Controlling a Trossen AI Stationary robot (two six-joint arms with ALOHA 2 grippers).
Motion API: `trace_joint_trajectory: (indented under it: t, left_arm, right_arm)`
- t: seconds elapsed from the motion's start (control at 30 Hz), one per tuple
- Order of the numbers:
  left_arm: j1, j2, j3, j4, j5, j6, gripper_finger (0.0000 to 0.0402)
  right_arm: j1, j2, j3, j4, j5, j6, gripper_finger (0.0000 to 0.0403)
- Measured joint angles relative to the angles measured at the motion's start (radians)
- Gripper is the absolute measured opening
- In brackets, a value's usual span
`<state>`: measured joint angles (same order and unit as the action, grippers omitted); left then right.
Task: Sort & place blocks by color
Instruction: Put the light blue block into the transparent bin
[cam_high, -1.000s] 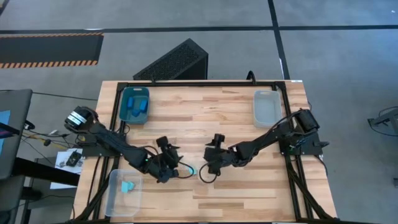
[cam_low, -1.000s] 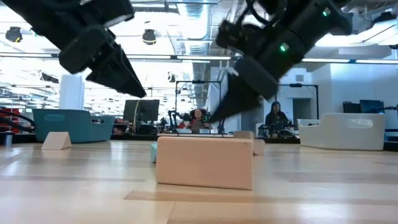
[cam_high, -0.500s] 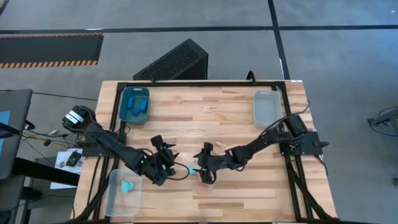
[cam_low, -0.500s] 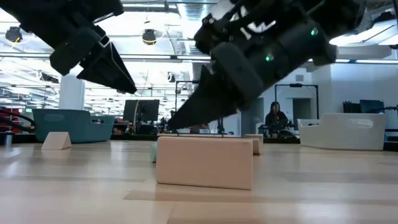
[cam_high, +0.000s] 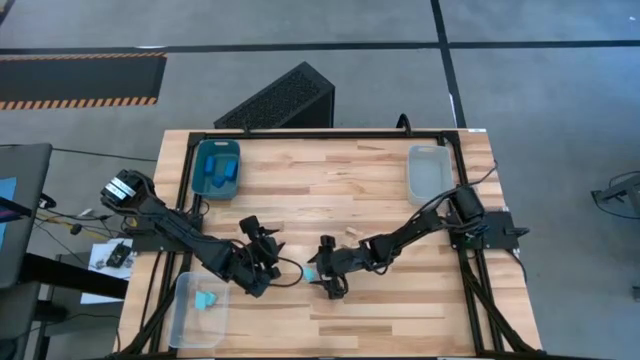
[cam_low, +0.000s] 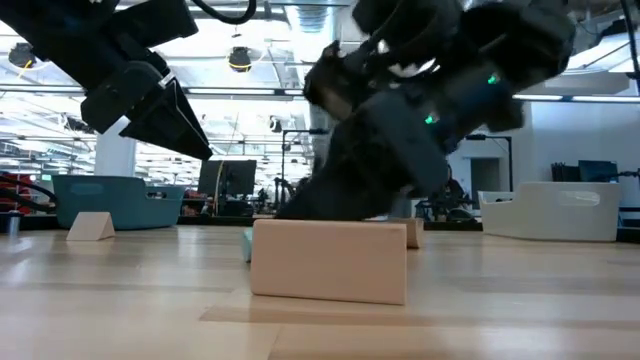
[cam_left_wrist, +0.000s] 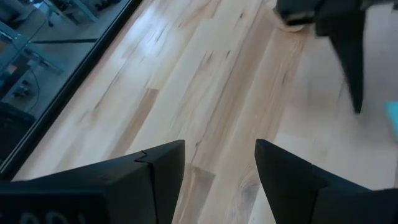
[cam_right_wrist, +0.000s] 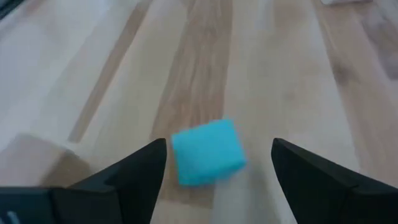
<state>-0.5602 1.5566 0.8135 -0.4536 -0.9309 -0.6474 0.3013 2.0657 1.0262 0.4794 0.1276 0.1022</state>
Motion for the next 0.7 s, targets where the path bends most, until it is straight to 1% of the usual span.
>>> trace_joint_trajectory:
  t: [0.07, 0.17, 0.27, 0.33, 0.47, 0.57, 0.7]
  left_arm:
    - [0.0, 0.0, 0.0, 0.001, 0.007, -0.002, 0.0185]
    - [0.0, 0.0, 0.0, 0.0, 0.009, -0.004, 0.0185]
    - [-0.001, 0.0, 0.0, -0.003, 0.01, -0.004, 0.0185]
    - [-0.002, 0.0, 0.0, -0.004, 0.019, -0.004, 0.0185]
    - [-0.006, -0.001, -0.011, 0.002, 0.027, -0.003, 0.0185]
    - [-0.007, -0.001, -0.064, 0.008, 0.025, -0.01, 0.0185]
    - [0.011, -0.001, -0.157, 0.035, 0.043, -0.109, 0.0185]
  right_arm:
    - [-0.008, 0.04, 0.03, 0.027, -0.026, -0.002, 0.0324]
    - [-0.017, 0.086, 0.081, -0.018, -0.029, -0.007, 0.0338]
    - [-0.018, 0.106, 0.133, -0.112, -0.041, -0.009, 0.0344]
    - [-0.018, 0.107, 0.163, -0.191, -0.042, -0.009, 0.0341]
    - [-0.019, 0.097, 0.171, -0.257, -0.039, -0.01, 0.0312]
    - [-0.019, 0.088, 0.171, -0.293, -0.04, -0.015, 0.0281]
    - [-0.019, 0.082, 0.169, -0.311, -0.042, -0.021, 0.0236]
